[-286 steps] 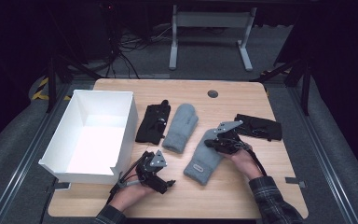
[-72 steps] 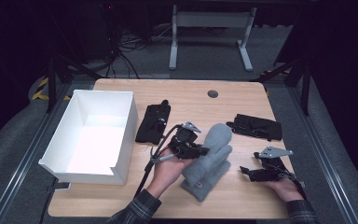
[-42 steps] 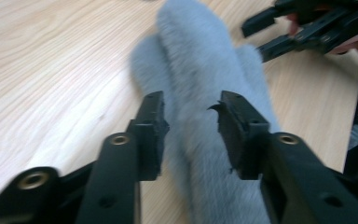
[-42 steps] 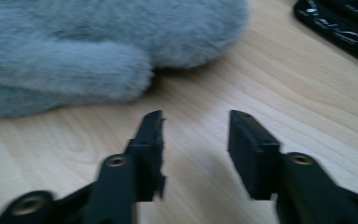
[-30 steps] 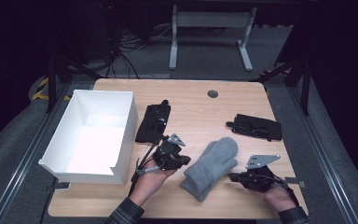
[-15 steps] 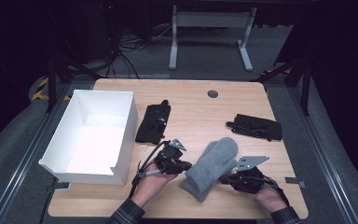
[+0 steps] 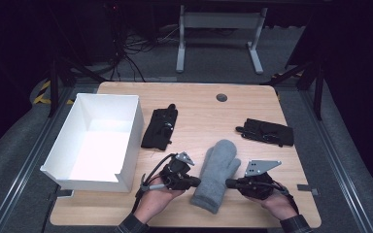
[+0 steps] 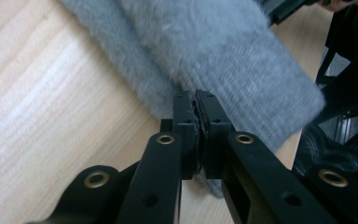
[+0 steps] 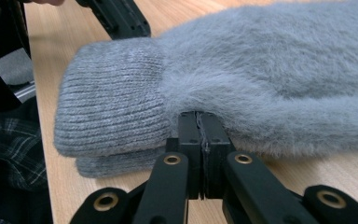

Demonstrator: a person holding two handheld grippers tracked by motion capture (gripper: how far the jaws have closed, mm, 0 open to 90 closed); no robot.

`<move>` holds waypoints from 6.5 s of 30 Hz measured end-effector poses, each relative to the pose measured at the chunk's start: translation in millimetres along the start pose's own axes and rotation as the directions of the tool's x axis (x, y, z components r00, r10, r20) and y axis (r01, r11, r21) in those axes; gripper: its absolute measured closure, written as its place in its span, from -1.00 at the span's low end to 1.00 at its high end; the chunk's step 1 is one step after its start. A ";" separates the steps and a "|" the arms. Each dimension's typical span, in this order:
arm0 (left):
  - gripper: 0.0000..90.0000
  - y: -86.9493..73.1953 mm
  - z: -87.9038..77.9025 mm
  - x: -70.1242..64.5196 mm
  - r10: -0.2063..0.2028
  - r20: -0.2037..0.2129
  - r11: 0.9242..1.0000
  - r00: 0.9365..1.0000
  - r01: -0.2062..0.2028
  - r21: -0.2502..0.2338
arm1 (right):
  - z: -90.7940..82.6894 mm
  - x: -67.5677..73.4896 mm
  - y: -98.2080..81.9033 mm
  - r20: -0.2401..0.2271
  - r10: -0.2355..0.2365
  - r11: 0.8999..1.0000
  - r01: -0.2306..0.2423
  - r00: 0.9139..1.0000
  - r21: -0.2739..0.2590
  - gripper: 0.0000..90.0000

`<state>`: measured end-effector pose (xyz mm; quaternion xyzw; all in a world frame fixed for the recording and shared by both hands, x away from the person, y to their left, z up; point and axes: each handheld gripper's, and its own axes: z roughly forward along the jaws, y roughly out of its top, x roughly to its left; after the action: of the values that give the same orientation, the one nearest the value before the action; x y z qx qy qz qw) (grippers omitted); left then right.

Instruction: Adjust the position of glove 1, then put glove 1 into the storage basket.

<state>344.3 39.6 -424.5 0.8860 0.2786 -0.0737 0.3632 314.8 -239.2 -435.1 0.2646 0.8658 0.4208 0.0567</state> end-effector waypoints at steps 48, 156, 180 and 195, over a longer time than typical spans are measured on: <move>-0.58 46.4 67.4 37.4 -0.001 0.041 1.000 0.999 0.001 -0.011 | -20.4 -69.6 -49.2 0.356 0.114 0.992 -0.125 0.928 0.009 -0.55; 0.63 25.6 -289.2 86.9 -0.220 -0.265 0.938 0.939 0.130 -0.321 | -19.3 -69.9 -50.3 0.346 0.103 0.994 -0.113 0.933 0.007 -0.64; 0.63 -51.7 -240.6 150.8 -0.403 -0.250 0.903 0.880 0.339 -0.264 | -19.3 -70.0 -50.3 0.349 0.106 0.993 -0.115 0.931 0.005 -0.64; 0.61 -80.2 -184.5 199.8 -0.455 -0.194 0.889 0.869 0.432 -0.150 | -19.3 -70.1 -50.3 0.350 0.108 0.993 -0.117 0.930 0.004 -0.64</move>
<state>453.8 300.5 -405.6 0.7812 0.5171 -0.0406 0.3473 347.7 -313.6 -469.7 0.3850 0.8305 0.3590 0.1820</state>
